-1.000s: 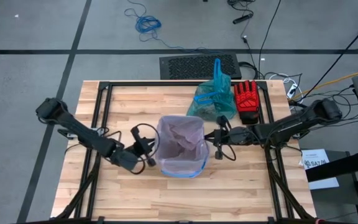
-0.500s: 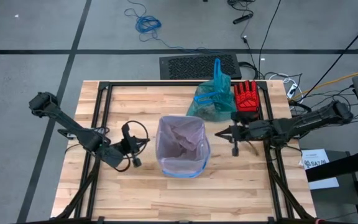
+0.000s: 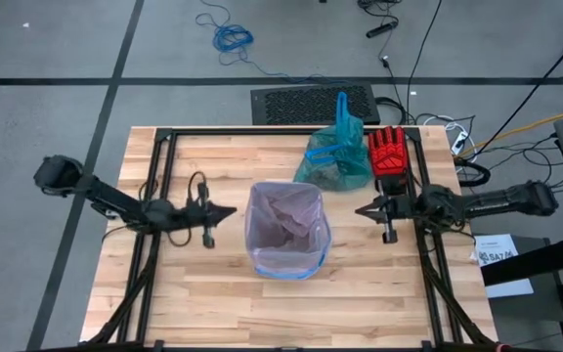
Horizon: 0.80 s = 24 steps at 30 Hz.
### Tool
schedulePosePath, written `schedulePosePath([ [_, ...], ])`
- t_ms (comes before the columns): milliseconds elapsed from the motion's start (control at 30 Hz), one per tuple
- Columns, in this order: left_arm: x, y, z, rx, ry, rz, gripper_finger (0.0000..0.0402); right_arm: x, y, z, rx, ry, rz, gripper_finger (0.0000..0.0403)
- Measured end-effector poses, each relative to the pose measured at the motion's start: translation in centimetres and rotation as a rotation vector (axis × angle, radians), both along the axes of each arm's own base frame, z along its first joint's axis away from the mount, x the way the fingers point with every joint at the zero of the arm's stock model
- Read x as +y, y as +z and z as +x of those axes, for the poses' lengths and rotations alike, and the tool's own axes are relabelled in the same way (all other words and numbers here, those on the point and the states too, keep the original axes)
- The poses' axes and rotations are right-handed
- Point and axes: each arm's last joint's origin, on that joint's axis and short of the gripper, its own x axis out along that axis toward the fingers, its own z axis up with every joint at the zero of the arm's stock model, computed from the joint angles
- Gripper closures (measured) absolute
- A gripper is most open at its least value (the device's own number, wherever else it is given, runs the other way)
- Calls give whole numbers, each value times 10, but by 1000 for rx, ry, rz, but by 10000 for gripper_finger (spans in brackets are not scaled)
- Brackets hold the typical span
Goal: Place trash/remove bag and relplace
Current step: Return to Home Position
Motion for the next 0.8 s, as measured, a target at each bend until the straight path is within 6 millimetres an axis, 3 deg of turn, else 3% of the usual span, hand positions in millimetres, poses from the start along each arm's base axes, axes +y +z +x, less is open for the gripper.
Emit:
schedulePosePath([
  [267,38,-8,5,65,18,-32,402,-17,2,-8,0,-42,-20,403],
  [400,44,3,-2,16,53,24,402,-28,30,-13,64,-75,-2,403],
  [567,46,-5,-15,161,72,-23,402,-34,54,-19,103,-122,-35,403],
  [633,46,-8,-21,203,89,-49,402,-35,52,-20,106,-137,-52,403],
  [800,41,-8,-35,229,80,-63,402,-36,16,-16,126,-92,-5,403],
])
